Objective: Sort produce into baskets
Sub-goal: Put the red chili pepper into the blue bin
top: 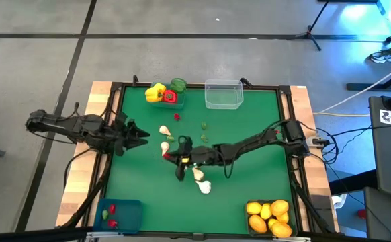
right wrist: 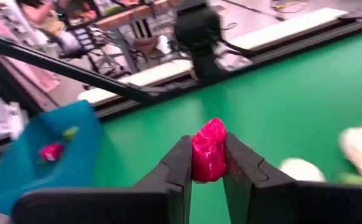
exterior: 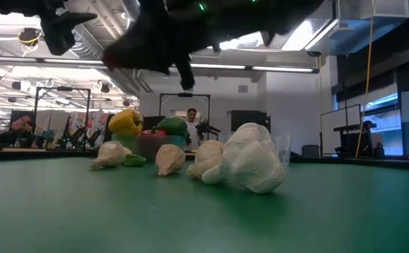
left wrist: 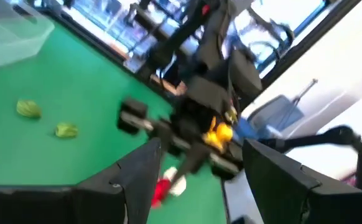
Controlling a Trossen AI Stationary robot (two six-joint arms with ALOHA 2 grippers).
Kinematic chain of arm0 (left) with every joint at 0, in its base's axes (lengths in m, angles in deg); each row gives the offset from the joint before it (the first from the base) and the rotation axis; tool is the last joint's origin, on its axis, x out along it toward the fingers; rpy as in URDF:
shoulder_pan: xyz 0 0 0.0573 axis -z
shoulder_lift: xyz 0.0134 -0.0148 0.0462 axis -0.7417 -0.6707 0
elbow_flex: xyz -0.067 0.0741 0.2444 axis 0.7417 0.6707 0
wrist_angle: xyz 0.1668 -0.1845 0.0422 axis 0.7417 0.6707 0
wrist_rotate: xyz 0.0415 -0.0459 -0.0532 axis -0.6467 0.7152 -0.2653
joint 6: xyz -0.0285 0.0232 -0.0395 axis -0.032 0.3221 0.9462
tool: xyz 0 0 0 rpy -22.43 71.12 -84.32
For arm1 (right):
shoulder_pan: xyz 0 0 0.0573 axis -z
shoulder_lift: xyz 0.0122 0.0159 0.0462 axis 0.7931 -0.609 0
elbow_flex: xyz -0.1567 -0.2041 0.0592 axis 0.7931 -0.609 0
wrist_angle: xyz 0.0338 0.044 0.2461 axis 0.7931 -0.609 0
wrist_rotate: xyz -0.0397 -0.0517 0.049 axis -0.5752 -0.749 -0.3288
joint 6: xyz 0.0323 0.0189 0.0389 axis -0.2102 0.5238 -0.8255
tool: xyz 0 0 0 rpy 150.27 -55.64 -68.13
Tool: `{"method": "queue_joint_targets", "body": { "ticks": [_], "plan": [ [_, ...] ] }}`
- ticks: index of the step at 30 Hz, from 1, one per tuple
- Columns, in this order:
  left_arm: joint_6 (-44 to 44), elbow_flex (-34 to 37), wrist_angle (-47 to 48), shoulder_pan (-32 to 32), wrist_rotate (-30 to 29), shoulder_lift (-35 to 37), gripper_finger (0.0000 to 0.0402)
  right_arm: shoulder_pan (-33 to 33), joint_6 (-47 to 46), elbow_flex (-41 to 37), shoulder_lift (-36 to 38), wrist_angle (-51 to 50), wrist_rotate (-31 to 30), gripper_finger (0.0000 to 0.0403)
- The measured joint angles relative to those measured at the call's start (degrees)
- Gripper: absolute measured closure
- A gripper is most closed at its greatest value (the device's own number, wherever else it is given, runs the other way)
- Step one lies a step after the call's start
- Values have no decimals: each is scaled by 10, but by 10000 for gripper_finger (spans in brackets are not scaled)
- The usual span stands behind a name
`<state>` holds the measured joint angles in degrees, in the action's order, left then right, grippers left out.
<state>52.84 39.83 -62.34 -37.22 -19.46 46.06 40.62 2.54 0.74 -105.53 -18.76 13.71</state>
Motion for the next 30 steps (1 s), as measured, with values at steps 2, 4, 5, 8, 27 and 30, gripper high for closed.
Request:
{"method": "queue_joint_targets", "body": {
  "ticks": [2,4,5,8,27,30],
  "plan": [
    [3,0,2,0,-10,8,179,-9,1,38,-16,-18,2,348],
    [-3,0,3,0,-12,9,179,-17,14,88,-35,-35,10,348],
    [-5,0,0,2,-11,5,179,-21,24,114,-43,-44,12,348],
    [-1,0,-18,6,-4,-2,179,-26,63,193,-61,-103,4,348],
    [64,0,-183,36,69,6,178,-43,132,345,-103,-183,23,347],
    [63,0,-178,36,69,7,178,-51,100,345,-138,-119,44,347]
  ]
}}
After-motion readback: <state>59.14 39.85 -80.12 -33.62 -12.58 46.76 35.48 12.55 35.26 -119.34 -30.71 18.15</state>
